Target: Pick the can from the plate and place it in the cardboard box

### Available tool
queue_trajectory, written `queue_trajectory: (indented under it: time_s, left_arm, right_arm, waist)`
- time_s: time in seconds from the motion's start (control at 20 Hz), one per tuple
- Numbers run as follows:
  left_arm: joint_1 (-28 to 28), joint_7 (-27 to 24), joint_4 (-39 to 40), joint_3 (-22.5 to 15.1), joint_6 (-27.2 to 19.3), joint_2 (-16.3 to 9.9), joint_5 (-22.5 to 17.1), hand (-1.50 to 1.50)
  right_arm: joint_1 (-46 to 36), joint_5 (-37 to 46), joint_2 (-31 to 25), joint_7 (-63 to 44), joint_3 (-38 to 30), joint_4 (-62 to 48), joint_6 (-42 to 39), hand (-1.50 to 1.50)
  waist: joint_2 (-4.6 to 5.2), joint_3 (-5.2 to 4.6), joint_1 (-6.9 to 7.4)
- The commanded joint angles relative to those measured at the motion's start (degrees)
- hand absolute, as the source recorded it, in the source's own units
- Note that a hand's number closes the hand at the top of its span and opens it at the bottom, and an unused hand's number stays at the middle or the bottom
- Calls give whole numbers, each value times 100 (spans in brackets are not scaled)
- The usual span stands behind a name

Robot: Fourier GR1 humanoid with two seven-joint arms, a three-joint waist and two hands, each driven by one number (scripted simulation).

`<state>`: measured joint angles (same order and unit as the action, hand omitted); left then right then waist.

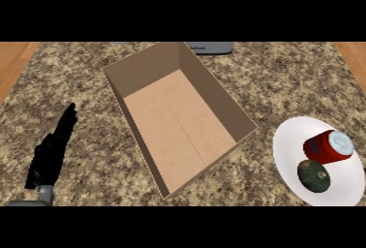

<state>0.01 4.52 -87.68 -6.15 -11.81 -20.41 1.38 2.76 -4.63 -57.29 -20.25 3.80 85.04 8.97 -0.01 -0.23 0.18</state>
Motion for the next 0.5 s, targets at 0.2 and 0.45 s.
queue_trajectory:
  time_s: [0.2,0.45]
  left_arm:
    - [238,-90,-132,55,109,57,62,0]
    - [13,153,-114,278,264,65,95,0]
  right_arm:
    - [-209,136,18,-1939,623,1088,-807,-150]
    - [-480,546,491,-2673,511,1133,-942,-150]
  waist:
    - [-9,18,-10]
    - [-7,22,-29]
